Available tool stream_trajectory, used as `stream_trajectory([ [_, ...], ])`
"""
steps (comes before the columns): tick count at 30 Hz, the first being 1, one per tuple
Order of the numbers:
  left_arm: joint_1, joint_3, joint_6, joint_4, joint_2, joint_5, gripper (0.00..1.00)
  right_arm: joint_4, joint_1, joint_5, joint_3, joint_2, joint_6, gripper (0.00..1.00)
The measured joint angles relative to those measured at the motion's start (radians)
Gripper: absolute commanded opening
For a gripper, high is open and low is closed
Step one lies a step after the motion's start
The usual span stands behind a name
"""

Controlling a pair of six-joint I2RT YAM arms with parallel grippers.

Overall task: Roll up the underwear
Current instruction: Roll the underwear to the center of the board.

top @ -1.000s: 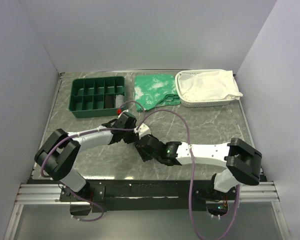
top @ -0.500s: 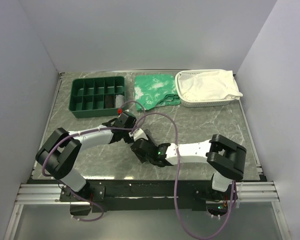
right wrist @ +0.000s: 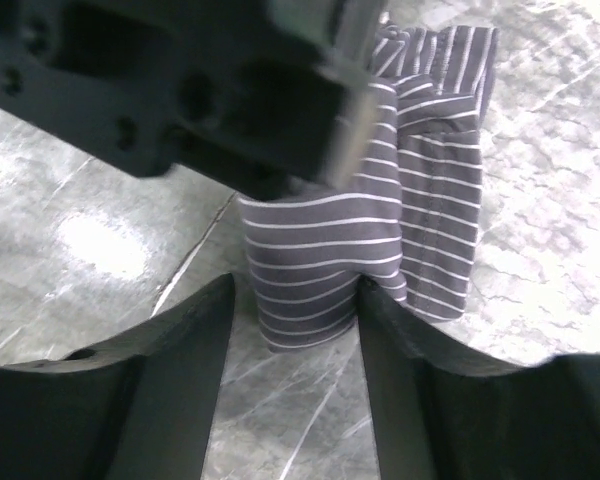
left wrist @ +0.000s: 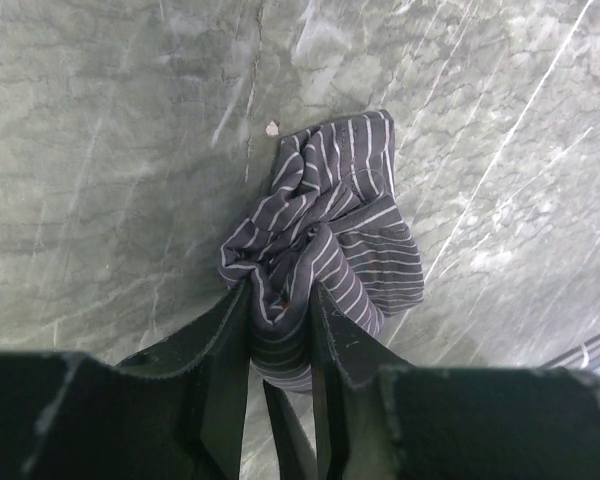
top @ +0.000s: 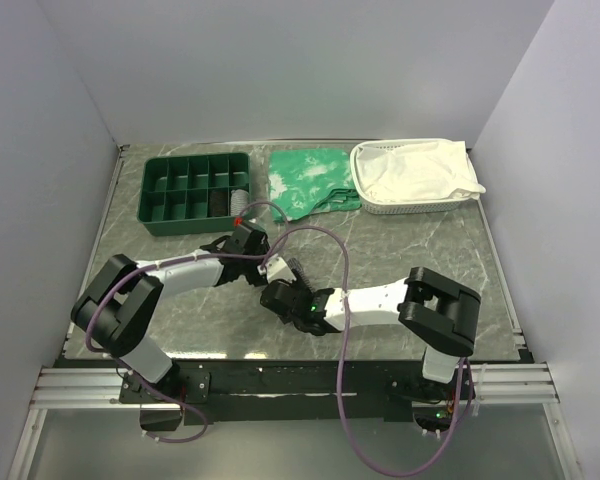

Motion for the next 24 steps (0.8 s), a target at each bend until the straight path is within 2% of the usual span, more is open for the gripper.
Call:
stream_trajectory([
  [1,0.005,-0.002,0.001,0.003,0.000,0.011,0.27,0.001,0.000,0.005,0.000,0.001,0.000,0.53],
  [5,0.025,-0.009,0.009,0.012,0.000,0.039,0.28,0.009,0.000,0.020,-0.006,0.001,-0.001,0.29],
  [8,0.037,-0.011,0.014,0.014,0.000,0.053,0.36,0.026,-0.001,0.019,-0.014,-0.005,-0.001,0.19],
  [10,0.047,-0.011,0.017,0.013,0.000,0.058,0.43,0.039,-0.003,0.009,-0.020,-0.010,-0.003,0.16],
  [12,0.055,-0.013,0.018,0.010,-0.001,0.057,0.57,0.047,-0.007,-0.010,-0.024,-0.014,-0.006,0.14],
  [15,0.071,-0.034,0.014,0.005,-0.021,0.042,0.71,0.069,-0.025,-0.067,-0.037,-0.028,-0.003,0.13],
  [17,0.085,-0.059,0.007,-0.003,-0.053,0.030,0.76,0.091,-0.042,-0.124,-0.050,-0.043,0.003,0.13],
  [24,0.113,-0.107,-0.030,-0.031,-0.179,-0.054,0.80,0.159,-0.097,-0.354,-0.075,-0.066,0.035,0.14],
])
